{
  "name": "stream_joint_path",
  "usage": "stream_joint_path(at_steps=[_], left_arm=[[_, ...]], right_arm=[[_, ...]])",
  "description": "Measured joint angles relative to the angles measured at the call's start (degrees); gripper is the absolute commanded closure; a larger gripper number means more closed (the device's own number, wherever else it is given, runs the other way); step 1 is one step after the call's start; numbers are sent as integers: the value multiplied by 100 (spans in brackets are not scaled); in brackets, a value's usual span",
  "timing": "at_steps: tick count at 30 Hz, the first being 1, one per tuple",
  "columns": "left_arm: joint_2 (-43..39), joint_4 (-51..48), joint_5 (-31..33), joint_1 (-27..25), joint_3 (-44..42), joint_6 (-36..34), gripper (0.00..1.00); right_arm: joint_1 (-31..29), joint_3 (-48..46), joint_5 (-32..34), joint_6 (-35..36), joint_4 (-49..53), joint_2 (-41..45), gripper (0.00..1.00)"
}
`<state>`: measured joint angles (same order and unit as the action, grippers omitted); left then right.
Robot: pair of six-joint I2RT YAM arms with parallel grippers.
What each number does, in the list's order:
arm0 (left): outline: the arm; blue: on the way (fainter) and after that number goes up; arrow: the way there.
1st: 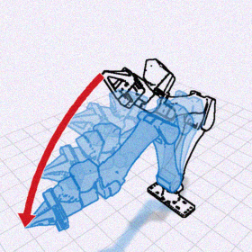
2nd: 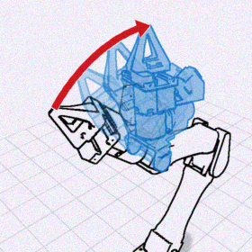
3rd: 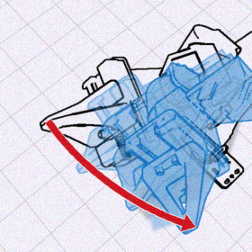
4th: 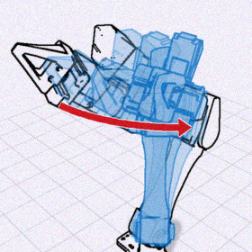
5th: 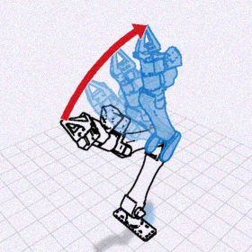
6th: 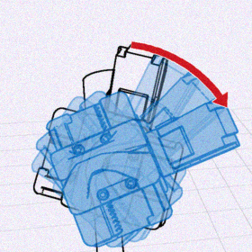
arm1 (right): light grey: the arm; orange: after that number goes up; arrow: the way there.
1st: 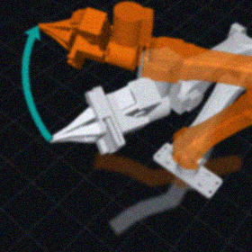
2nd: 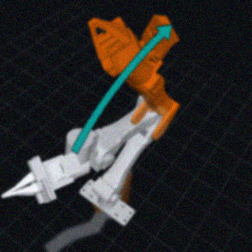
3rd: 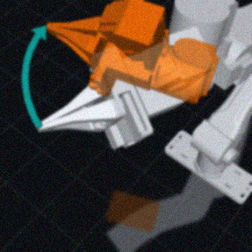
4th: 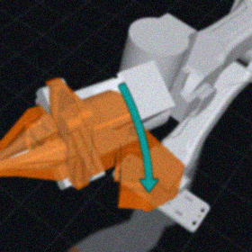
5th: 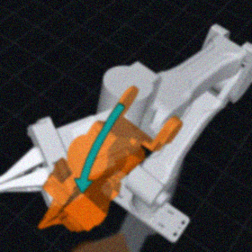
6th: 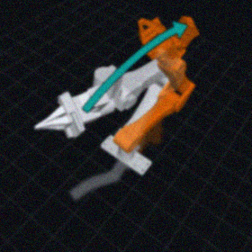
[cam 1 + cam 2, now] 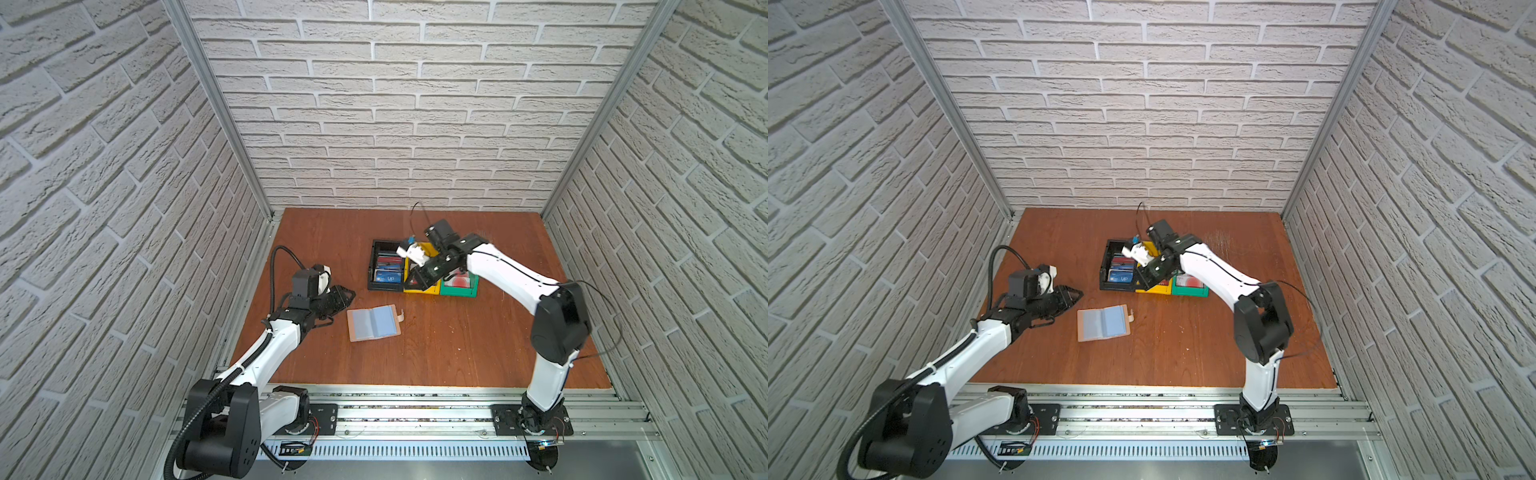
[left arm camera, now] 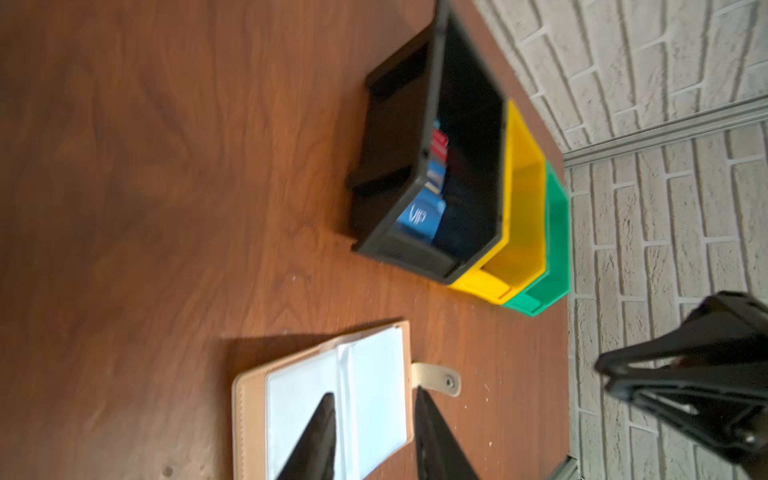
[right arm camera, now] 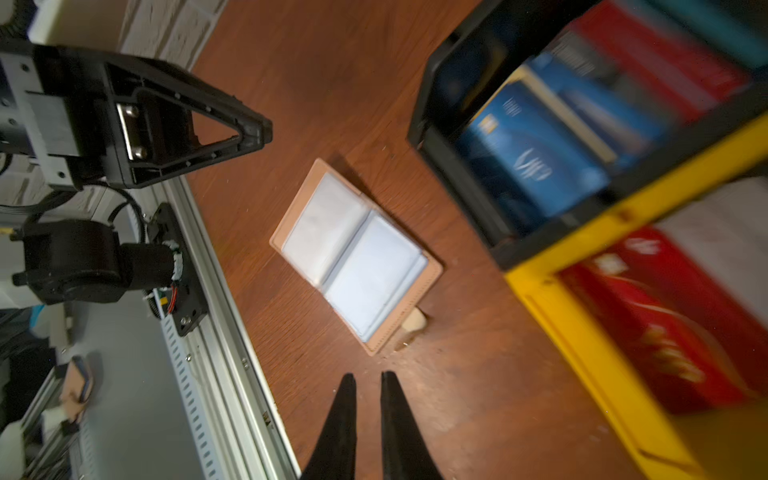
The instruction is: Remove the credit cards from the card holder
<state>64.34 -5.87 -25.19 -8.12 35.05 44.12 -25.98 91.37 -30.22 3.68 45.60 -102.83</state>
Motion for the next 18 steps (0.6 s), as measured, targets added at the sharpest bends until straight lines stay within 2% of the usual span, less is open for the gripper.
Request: stream_joint_path(at_steps=[4,10,15,18], left_arm=[[-142,-111,317,330,286,-310,55],[-210,-83,848,846,323,-656,45],[-66,125,1154,1095,323,-994,41],[129,304,1255,1237,323,-1191,39]], right_arm=[[713,-302,645,144,-238,791,83],[1661,-1672,1467,76,-1082,1832,80],[2332,-3049,1937,13,-2332,2660,80],[2533,-3814,2116,9,-3121,2839,80]])
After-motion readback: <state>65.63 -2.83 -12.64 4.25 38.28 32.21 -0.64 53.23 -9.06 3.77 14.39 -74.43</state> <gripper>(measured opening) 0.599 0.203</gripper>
